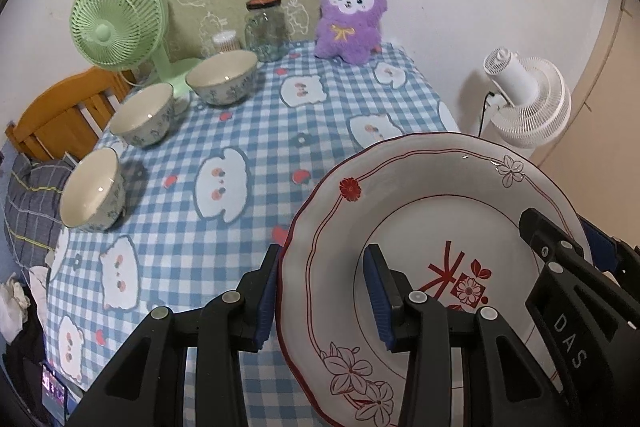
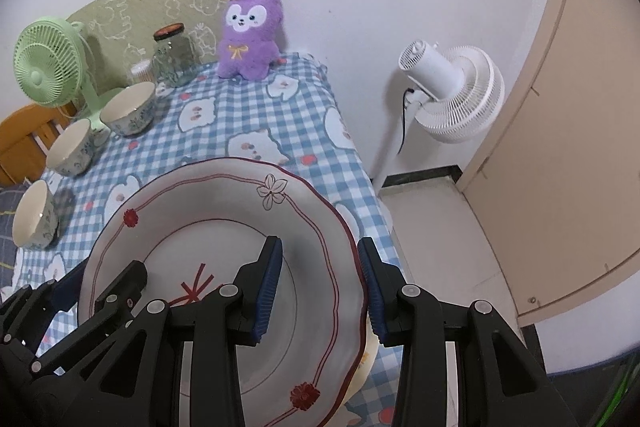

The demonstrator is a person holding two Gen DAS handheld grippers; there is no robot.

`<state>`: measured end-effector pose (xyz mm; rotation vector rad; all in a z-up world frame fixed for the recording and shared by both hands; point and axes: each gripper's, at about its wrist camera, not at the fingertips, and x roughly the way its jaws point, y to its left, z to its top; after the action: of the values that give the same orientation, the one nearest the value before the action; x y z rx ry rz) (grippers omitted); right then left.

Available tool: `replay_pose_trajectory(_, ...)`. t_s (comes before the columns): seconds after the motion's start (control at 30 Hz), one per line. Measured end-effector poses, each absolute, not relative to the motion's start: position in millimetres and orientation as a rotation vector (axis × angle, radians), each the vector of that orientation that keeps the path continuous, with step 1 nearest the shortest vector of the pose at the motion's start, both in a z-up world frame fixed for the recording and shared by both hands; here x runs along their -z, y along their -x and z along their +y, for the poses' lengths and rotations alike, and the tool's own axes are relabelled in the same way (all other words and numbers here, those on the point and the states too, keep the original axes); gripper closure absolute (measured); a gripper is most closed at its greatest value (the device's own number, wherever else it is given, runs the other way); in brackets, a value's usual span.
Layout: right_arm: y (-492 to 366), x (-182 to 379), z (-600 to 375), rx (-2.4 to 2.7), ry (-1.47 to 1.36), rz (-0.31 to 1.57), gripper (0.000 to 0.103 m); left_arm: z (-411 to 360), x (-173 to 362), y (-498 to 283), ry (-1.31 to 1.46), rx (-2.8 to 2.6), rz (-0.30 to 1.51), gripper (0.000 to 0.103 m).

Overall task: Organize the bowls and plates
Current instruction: 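Lower the red-rimmed plate onto the stacked flower plates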

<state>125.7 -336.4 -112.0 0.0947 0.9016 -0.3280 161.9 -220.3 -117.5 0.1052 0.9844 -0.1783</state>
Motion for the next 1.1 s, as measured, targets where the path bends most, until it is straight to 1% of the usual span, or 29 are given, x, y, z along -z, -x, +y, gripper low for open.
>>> replay_pose_trajectory(0.57,-127.0,169.9,-351.7,0.339,-0.126,1.036,0.061,-232.1,175.1,-164.5,-0.142,0.198,1.123,0.062)
replay_pose_trajectory(1.1,-130.9,191.6,-361.3,0.344,-0.182,1.099,0.061,-241.8,183.4,-168.0,-0.211,0.177,1.11,0.062)
